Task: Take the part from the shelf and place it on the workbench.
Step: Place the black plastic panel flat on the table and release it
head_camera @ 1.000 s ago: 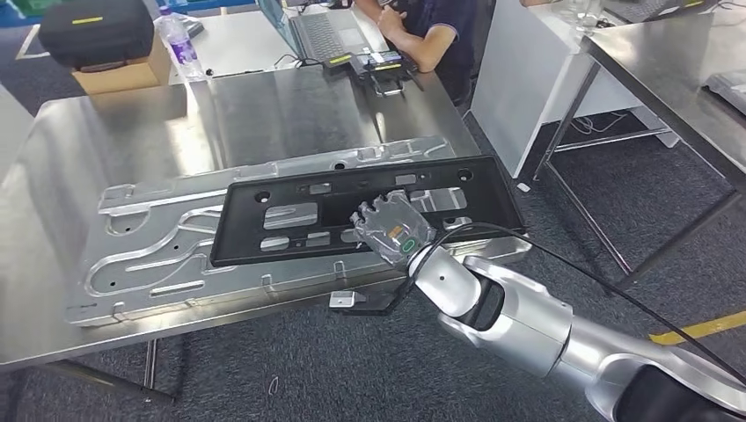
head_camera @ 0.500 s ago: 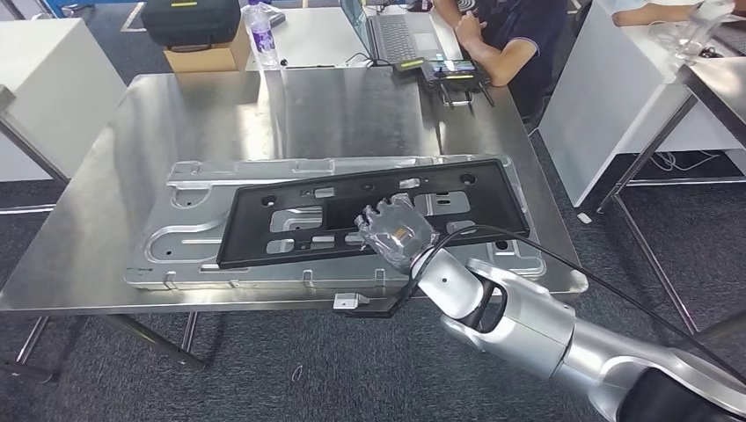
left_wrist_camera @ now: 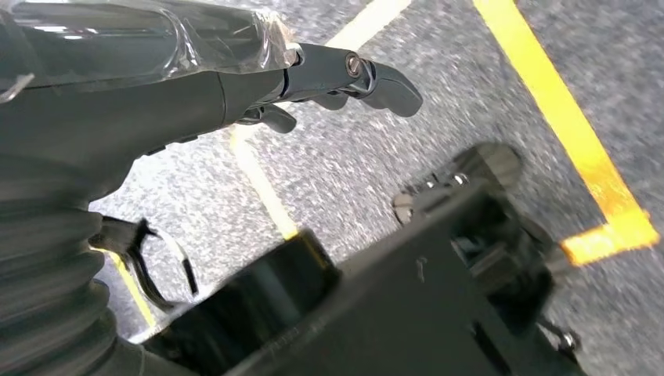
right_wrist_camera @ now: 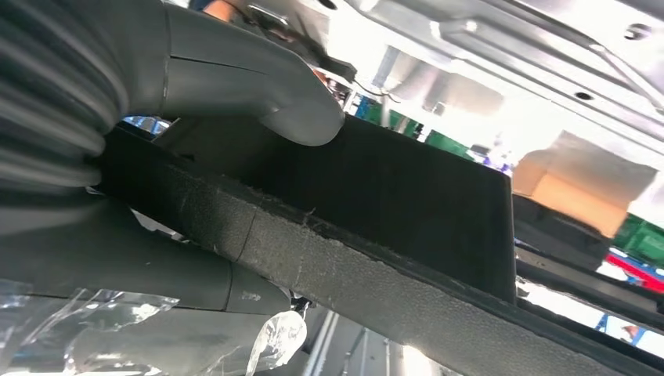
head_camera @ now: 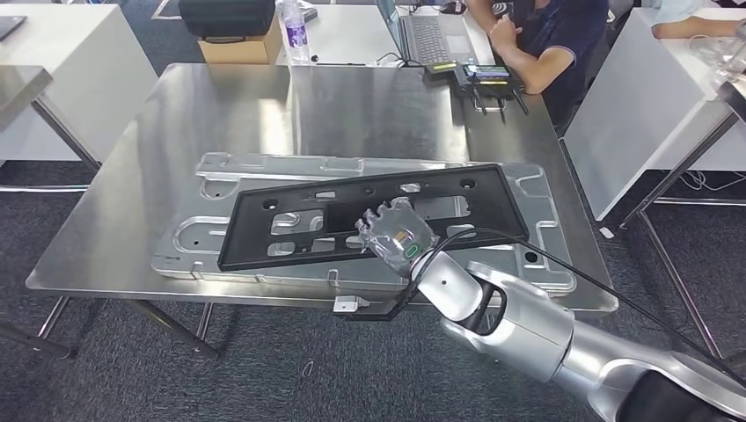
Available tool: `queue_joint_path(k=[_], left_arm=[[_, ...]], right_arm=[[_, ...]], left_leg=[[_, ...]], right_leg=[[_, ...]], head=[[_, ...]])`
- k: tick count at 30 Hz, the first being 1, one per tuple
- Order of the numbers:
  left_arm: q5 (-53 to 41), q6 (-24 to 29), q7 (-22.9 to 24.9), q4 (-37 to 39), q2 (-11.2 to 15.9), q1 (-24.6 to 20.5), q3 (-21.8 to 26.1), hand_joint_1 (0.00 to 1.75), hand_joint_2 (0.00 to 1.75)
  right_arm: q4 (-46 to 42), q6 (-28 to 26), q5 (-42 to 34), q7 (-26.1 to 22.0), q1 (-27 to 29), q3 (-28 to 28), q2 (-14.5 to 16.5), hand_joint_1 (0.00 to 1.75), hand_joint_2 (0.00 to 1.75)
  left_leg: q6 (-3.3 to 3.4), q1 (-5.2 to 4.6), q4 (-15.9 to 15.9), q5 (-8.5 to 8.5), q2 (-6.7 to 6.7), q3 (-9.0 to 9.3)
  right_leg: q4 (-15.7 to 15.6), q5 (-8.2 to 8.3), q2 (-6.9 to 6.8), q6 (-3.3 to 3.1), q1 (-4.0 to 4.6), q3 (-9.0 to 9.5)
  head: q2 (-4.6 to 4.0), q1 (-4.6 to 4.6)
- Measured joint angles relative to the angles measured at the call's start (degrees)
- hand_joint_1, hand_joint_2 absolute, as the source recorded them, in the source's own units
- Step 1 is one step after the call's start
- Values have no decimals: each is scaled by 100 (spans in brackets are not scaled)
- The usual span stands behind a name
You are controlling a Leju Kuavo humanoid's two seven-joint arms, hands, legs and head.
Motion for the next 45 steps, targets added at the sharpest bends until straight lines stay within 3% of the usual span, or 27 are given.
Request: queue_joint_path(k=[3,8,11,45], left_arm=[[17,7,33,0,1,-1,1,0,175],[84,-14,197,0,1,7,10,0,175],[123,-40,248,0,1,14,37,0,175],[-60,83,223,0,3,68,127,0,175]], right_arm=[[-1,6,-5,1,-6,0,2,175,175],[0,-2,-7,2,-8,2,7,175,175],[0,-15,-8,1,-8,2,15,175,175],[0,-434,187,-309,46,133,161,175,175]], left_leg=[[22,-16,2,-8,-34,2],[53,-23,4,-17,-37,2],[59,-29,5,-15,-37,3],[53,9,2,-10,-34,9]], right_leg=[[-50,12,-31,-1,-8,37],[-91,31,-38,96,-12,55],[-92,35,-38,122,-9,55],[-89,34,-36,121,33,56]], head=[[-1,2],[-1,2],[-1,2],[-1,2]])
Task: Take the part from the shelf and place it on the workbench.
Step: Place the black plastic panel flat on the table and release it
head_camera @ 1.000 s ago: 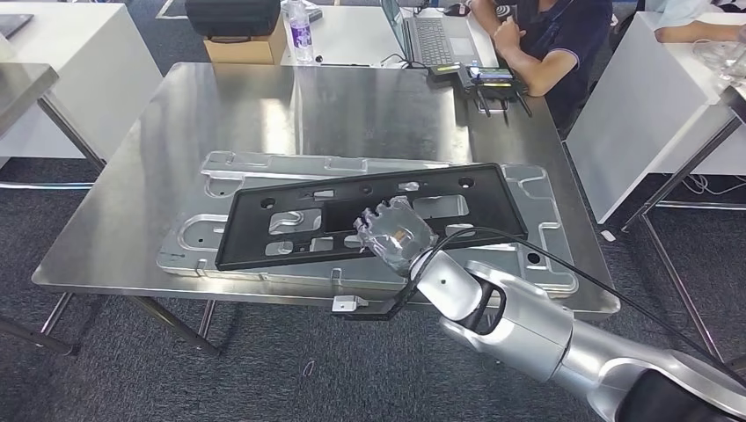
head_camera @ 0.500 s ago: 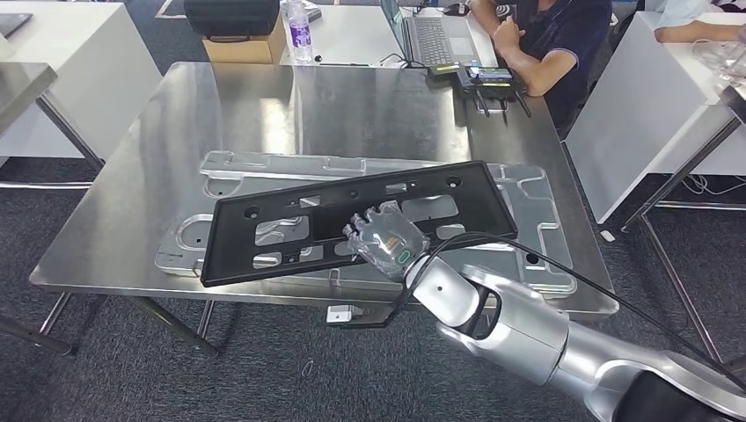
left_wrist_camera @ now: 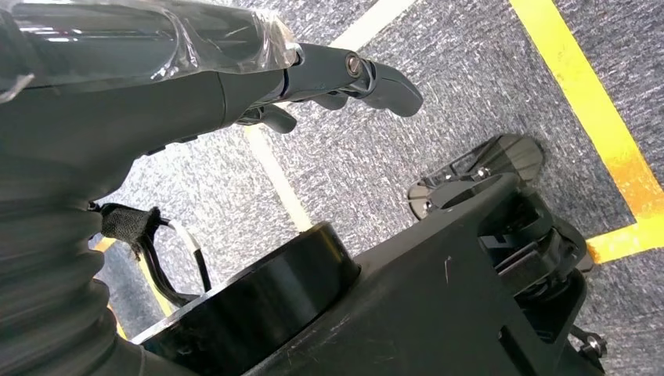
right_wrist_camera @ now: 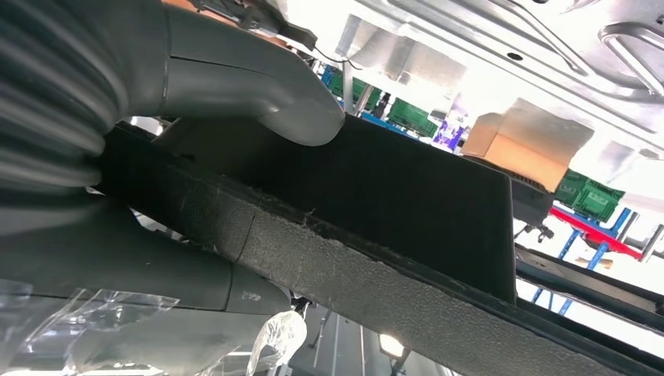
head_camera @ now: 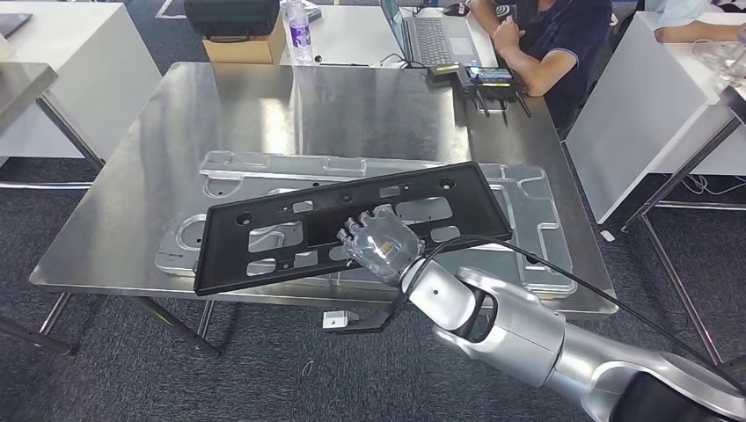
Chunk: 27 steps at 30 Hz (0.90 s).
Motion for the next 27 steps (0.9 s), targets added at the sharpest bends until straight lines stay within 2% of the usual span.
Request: queue_joint_path(k=[27], left_arm=[[-48,28,0,0,2,10,0,0,175]], right_arm=[[0,0,-2,-11,25,1,4,175,175]], left_leg=[[0,0,0,0,0,0]], right_leg=[[0,0,0,0,0,0]], head=[[0,0]])
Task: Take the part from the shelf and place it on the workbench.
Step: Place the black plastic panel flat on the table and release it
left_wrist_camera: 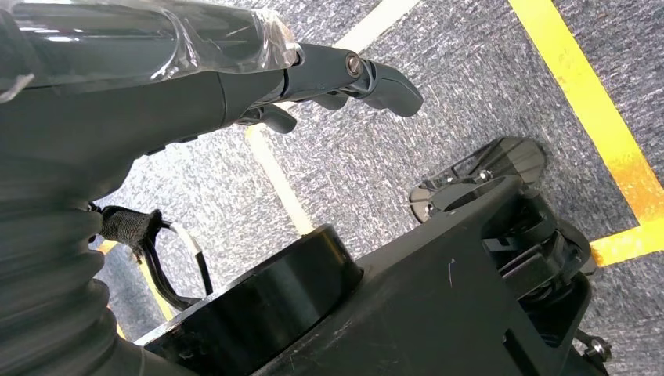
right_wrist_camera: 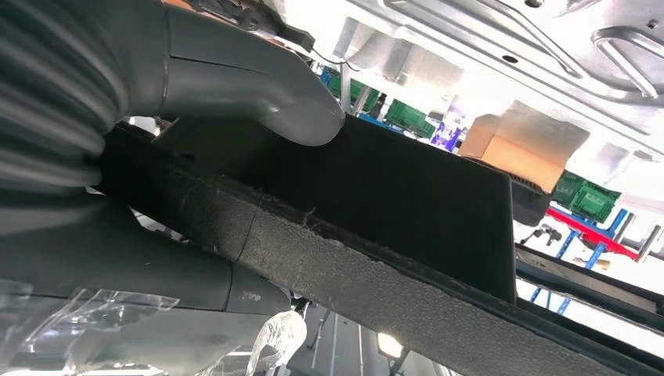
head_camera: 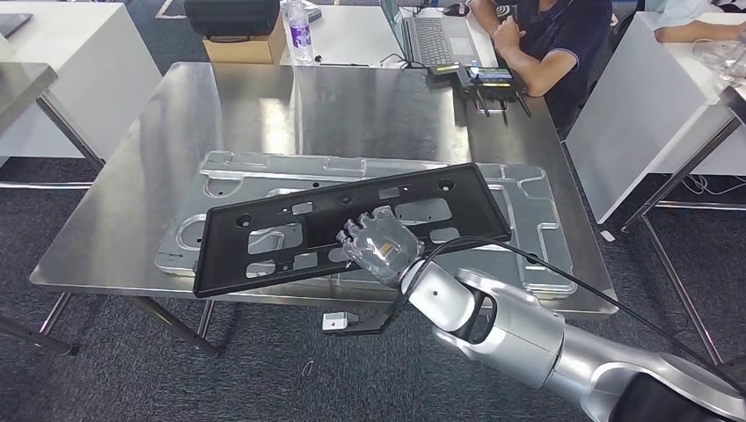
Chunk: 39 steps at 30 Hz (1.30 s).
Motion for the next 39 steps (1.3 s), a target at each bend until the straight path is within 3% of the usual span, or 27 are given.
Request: queue_joint_path(k=[12,19,21,24,25,26,27,29,31,35,37,39], left_arm=[[-61,13,-11,0,1,9,0,0,175],[-79,17,-16,0,21,12,1,0,175],[-87,21,-22,0,23,8,0,0,175],[-92,31,-26,0,24,3,0,0,175],[-92,32,-26,0,24,8,0,0,175],[-92,31,-26,0,24,15,0,0,175],[-92,29,-26,0,24,19,0,0,175],[-93,23,-26,0,31,17,0,0,175],[-94,16,-26,0,41,9,0,0,175],[-94,14,-26,1,46,23,0,0,175],[-90,14,-27,0,46,16,1,0,175],[-81,14,-37,0,45,-1,5,0,175]], right_arm=[[0,0,0,-1,3,0,0,175,175],[-2,0,-2,0,8,-2,35,175,175],[-3,-3,-2,1,0,-3,38,175,175],[-2,-7,-3,0,26,0,37,175,175],[-2,-7,-4,-1,46,1,36,175,175],[-1,-7,-4,-1,60,1,34,175,175],[-1,-7,-4,-1,65,2,32,175,175],[0,-7,-4,1,59,2,31,175,175],[-1,-6,-6,-2,63,4,37,175,175],[-1,-5,-6,-1,61,4,43,175,175],[-2,-5,-6,0,45,3,46,175,175],[-2,-5,-7,-2,46,5,46,175,175]], left_leg=[[5,-4,7,-4,0,-2],[104,-15,-59,-11,-2,60],[158,27,-173,27,0,169],[175,47,-203,23,-12,222],[165,53,-201,12,-25,228],[145,67,-195,-3,-41,235],[114,88,-180,-24,-57,244],[13,110,-113,-94,-86,246],[-85,98,-59,-155,-103,233],[-177,142,26,-236,-80,200],[-184,141,578,-494,-37,-66],[-166,112,1430,-796,-20,-521]], right_leg=[[-4,2,-1,2,-7,1],[-20,-19,-9,73,-49,35],[281,-203,23,104,-51,-64],[1396,-657,65,146,-88,-640],[1601,-673,66,165,-106,-784],[1581,-576,66,186,-127,-819],[1327,-384,66,211,-151,-733],[541,8,85,276,-199,-383],[132,129,122,236,-216,-200],[140,83,130,11,-169,-203],[134,66,125,-64,-153,-179],[135,38,120,-115,-115,-159]], head=[[0,0],[1,1],[1,10],[0,23],[0,24],[0,25],[0,27],[0,34],[0,34],[0,26],[0,20],[0,12]])
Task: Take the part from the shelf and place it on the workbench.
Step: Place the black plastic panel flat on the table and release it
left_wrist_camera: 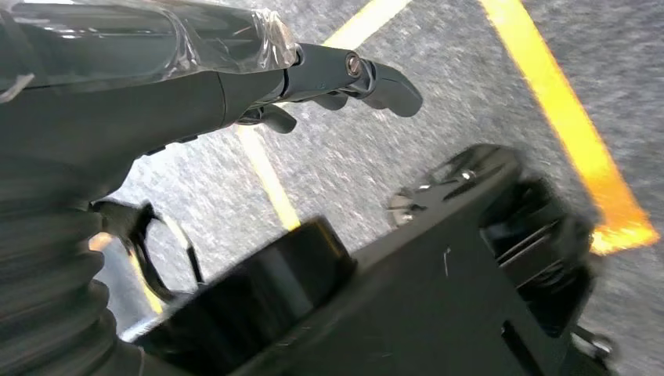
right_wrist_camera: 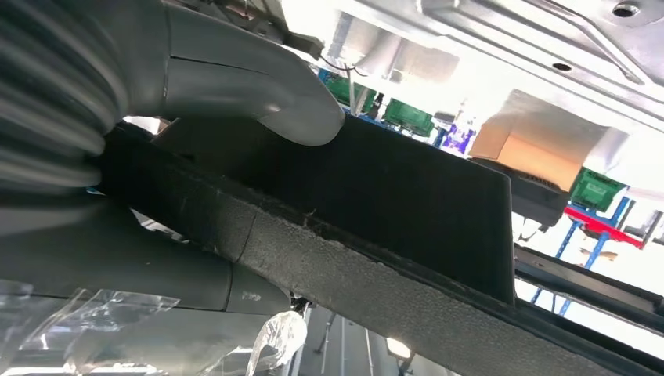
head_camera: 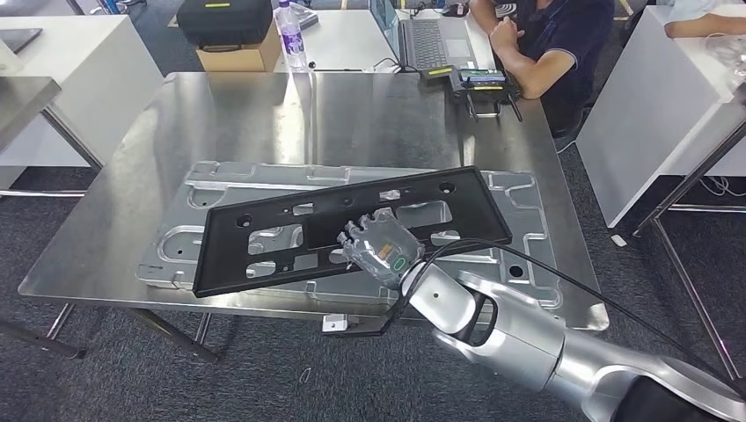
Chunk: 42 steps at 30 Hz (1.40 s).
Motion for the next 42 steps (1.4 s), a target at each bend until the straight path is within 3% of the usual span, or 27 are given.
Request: queue_joint_path(k=[1,2,3,5,6,9,11,13,15,16,17,18,20,22,25,27,28,30,31,32,34,36,37,38,42], left_arm=[[3,0,-4,0,-1,-9,3,0,175],[3,-1,-8,0,-1,-18,6,0,175],[1,-2,-5,0,-2,-20,8,0,175],[-5,-2,2,0,-1,-6,8,0,175],[-8,-2,5,0,1,2,8,0,175],[-10,-3,9,0,5,12,8,0,175],[-11,-5,8,0,7,18,8,0,175],[-13,-5,7,0,7,20,8,0,175],[-15,-6,6,0,7,17,8,0,175],[-15,-7,6,0,7,23,8,0,175],[-15,-8,6,0,7,33,8,0,175],[-15,-9,6,0,7,43,8,0,175],[-15,-9,6,0,6,50,8,0,175],[-17,-9,6,0,5,39,8,0,175],[-21,-9,5,0,7,32,8,0,175],[-26,-11,3,0,11,33,8,0,175],[-29,-13,2,0,13,32,8,0,175],[-26,-15,-5,0,14,32,10,0,175],[-24,-16,-13,0,14,26,13,0,175],[-22,-16,-19,0,14,22,16,0,175],[-25,-16,-24,0,14,14,19,0,175],[-28,-16,-18,0,14,35,19,0,175],[-29,-16,-15,0,14,45,19,0,175],[-27,-16,-10,0,14,54,19,0,175],[-26,-11,2,0,16,58,19,0,175]], right_arm=[[1,1,-1,-1,8,1,0,175,175],[1,1,-1,-3,16,2,1,175,175],[1,1,-2,-3,20,2,2,175,175],[0,1,-2,-4,14,2,3,175,175],[1,1,-1,-2,4,2,4,175,175],[2,2,-2,1,-19,2,12,175,175],[1,2,-2,1,-22,-2,19,175,175],[1,1,-3,3,-26,-5,20,175,175],[2,2,-7,1,-12,-3,19,175,175],[3,3,-8,1,5,-2,18,175,175],[4,3,-9,-1,22,0,17,175,175],[5,3,-9,0,31,1,16,175,175],[6,3,-9,1,27,1,15,175,175],[6,3,-13,2,5,1,17,175,175],[5,3,-39,3,-11,1,15,175,175],[3,3,-47,5,-18,0,14,175,175],[2,3,-50,7,-23,-1,15,175,175],[2,5,-56,10,-19,1,15,175,175],[2,8,-59,11,-7,1,14,175,175],[2,11,-61,12,6,2,14,175,175],[2,15,-63,13,26,2,16,175,175],[2,19,-65,15,25,2,15,175,175],[2,21,-67,17,18,2,13,175,175],[2,22,-69,18,12,2,11,175,175],[-1,23,-79,15,1,-1,10,175,175]], left_leg=[[16,-17,274,-49,1,-168],[42,-35,328,11,2,-230],[85,-56,129,186,3,-167],[203,-118,-632,615,12,152],[260,-153,-988,748,20,312],[344,-221,-1353,763,21,472],[369,-190,-1435,763,-2,544],[406,-150,-1517,755,-16,660],[437,-153,-1528,706,-24,731],[440,-154,-1527,676,-30,764],[435,-154,-1527,642,-37,801],[425,-154,-1526,606,-44,847],[391,-155,-1526,526,-57,951],[337,-181,-1517,447,-64,1010],[249,-192,-1525,376,-62,1027],[183,-175,-1354,260,-48,958],[151,-164,-1094,136,-40,829],[104,-142,-272,-170,-31,373],[86,-134,91,-258,-30,147],[72,-126,270,-236,-25,1],[53,-108,-44,123,-8,44],[54,-100,-885,608,24,363],[80,-106,-1183,720,35,486],[109,-115,-1380,769,41,568],[268,-136,-1432,684,11,644]], right_leg=[[1,-18,-3,-18,22,17],[1,-38,-5,-33,44,44],[0,-65,-4,-41,64,83],[-5,-125,0,-39,91,175],[-9,-152,4,-22,105,206],[-38,-194,-13,64,114,217],[-5,-240,-36,121,103,227],[415,-420,-30,168,98,39],[1212,-679,-20,209,87,-432],[1516,-725,-20,228,80,-654],[1620,-662,-20,239,75,-784],[1485,-484,-21,241,72,-792],[693,29,-20,218,71,-518],[22,297,-17,164,89,-232],[-130,265,-7,61,112,-157],[-156,245,-8,-7,95,-123],[-167,235,-10,-37,80,-101],[-166,195,-13,-71,76,-72],[-165,174,-14,-73,76,-55],[-164,146,-14,-69,75,-27],[-163,82,-10,-46,68,61],[-160,3,-1,7,74,163],[-155,-28,6,38,82,190],[-153,-53,10,68,93,206],[-44,-172,-5,178,71,198]], head=[[0,-3],[0,-3],[0,-3],[0,-3],[0,-2],[0,-4],[0,-1],[0,9],[0,16],[0,18],[0,18],[0,19],[0,19],[0,19],[1,19],[1,15],[1,11],[0,3],[0,2],[0,2],[0,0],[0,-3],[1,-2],[1,1],[0,17]])
